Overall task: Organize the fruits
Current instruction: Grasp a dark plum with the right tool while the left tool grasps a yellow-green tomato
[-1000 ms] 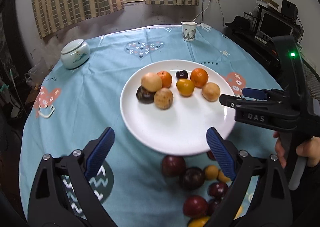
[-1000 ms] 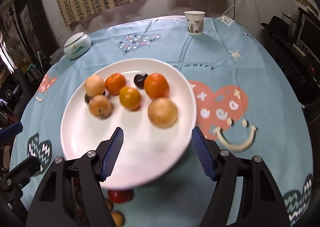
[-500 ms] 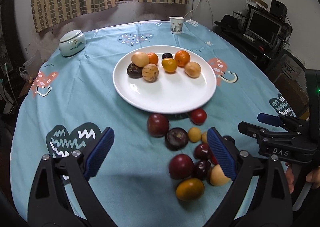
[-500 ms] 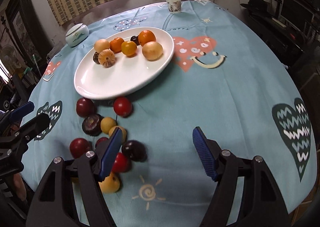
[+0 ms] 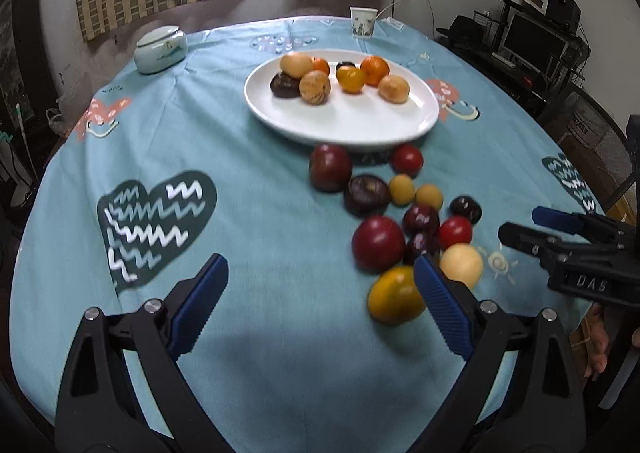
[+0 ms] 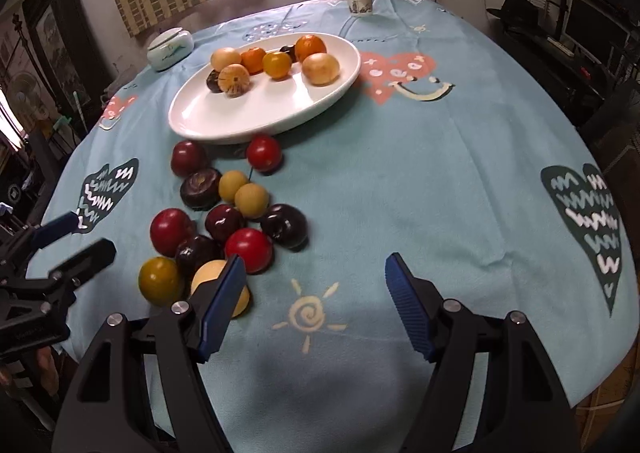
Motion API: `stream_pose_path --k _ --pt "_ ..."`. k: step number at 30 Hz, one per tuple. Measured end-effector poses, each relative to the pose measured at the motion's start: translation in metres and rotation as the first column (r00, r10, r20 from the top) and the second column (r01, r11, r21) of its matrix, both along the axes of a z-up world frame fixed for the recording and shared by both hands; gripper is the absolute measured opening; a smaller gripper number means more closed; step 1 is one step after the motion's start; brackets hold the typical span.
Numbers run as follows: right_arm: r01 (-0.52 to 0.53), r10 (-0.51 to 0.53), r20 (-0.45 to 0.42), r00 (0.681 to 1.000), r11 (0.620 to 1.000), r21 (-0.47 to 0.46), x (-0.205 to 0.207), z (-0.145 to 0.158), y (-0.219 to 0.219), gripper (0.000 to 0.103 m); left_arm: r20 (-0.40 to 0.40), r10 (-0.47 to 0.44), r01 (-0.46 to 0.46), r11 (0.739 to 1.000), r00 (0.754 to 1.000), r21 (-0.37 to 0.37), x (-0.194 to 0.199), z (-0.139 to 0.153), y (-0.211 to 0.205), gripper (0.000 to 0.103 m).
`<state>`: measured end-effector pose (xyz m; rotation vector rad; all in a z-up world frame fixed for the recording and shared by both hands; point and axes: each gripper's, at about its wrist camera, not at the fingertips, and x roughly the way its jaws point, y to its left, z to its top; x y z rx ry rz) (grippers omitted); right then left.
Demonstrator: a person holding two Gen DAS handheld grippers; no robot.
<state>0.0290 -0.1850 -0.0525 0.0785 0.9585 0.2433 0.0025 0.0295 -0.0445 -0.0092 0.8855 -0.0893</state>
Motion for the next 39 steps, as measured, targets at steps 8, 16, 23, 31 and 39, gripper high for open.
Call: stream_pose_path --k 8,16,23,31,39 --pt "-0.064 0.064 -0.023 0.998 0.998 -0.003 0.011 -0.018 0.003 0.045 -0.056 -0.063 0.062 0.998 0.996 -0.008 -0.015 -0.02 -0.01 0.096" --pt "-0.173 0.172 -0.019 0.985 0.984 -0.044 0.048 -0.03 0.031 0.041 -0.105 -0.108 0.109 0.994 0.989 -0.001 -0.008 -0.03 -0.026 0.096" --pt "-0.152 0.153 0.002 0.988 0.983 -0.1 0.045 -0.02 0.034 0.032 -0.138 -0.112 0.109 0.994 0.984 -0.025 -0.001 -0.035 -0.029 0.096" --pt "-0.01 0.01 -0.004 1.0 1.0 0.014 0.022 -0.012 -0.026 0.032 -0.167 -0.144 0.131 0.988 0.975 -0.086 0.01 -0.044 -0.041 0.048" --pt "-0.023 0.022 0.026 0.999 0.998 0.065 0.007 -0.002 -0.033 0.032 -0.093 -0.117 0.109 0.99 0.989 -0.087 0.002 -0.025 -0.038 0.043"
